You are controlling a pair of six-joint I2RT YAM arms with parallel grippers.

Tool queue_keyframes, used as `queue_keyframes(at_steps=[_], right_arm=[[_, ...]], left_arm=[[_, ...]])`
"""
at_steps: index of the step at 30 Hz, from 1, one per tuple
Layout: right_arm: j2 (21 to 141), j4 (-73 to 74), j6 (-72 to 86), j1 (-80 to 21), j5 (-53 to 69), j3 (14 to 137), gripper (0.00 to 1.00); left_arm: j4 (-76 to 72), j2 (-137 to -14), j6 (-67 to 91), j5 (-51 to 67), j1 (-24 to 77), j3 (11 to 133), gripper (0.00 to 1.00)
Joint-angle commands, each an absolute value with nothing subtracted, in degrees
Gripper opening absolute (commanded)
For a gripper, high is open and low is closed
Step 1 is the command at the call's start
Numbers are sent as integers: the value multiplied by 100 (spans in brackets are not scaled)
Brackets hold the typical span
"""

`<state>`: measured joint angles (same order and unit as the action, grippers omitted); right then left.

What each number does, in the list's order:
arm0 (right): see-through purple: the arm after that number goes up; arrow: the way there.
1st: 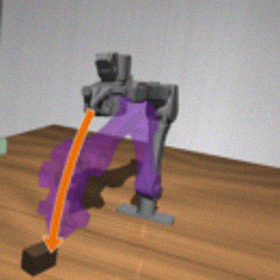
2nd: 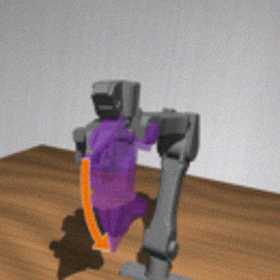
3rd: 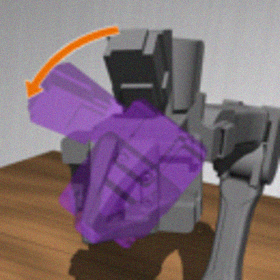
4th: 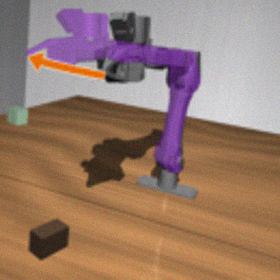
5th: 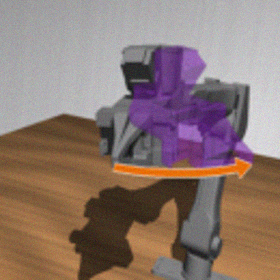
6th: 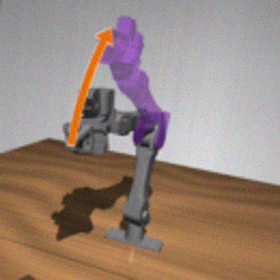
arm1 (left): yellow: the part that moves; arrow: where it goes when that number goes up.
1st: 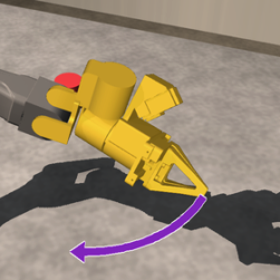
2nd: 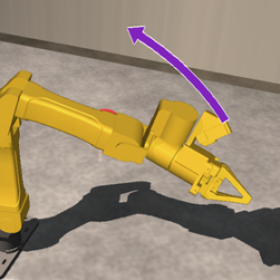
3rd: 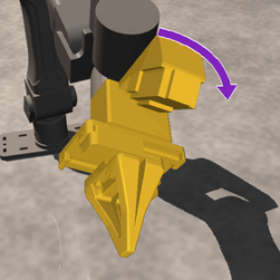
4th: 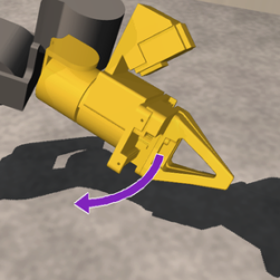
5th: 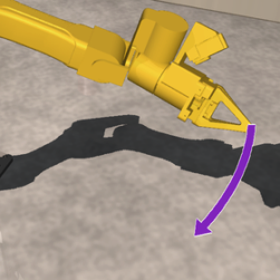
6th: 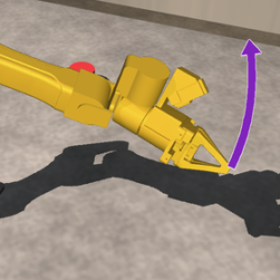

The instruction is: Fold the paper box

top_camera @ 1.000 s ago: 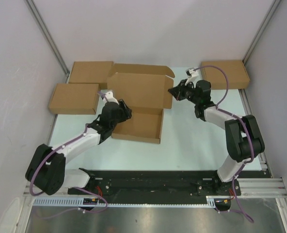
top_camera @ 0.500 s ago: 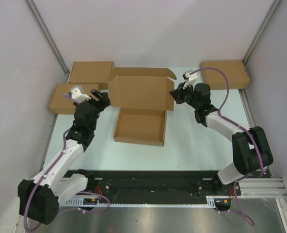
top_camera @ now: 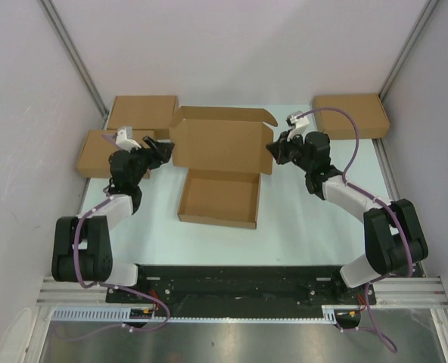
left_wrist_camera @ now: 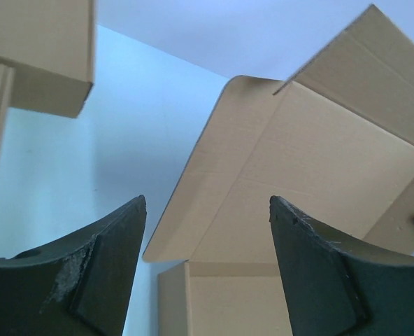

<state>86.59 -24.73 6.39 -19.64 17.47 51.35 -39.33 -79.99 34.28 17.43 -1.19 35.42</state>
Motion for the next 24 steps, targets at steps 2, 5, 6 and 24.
queue_keyframes(at_steps=[2,5,6,24], right_arm=[[8552,-2619,589,-1960,1960,5071,0],[8552,-2628,580,-1969,1986,5062,0],[8560,-2645,580,-1969,2012,5054,0],[8640,-2602,545,-2004,1995,5062,0]], left_arm=[[-5446,-8428,3568,2619,-176,3806,75],[-5502,-8657,3463,2637,-176,3928,74],[-5493,-8796,3445,2672,-176,3972,74],[-6275,-9975,3998,3199,-352,4456,42]])
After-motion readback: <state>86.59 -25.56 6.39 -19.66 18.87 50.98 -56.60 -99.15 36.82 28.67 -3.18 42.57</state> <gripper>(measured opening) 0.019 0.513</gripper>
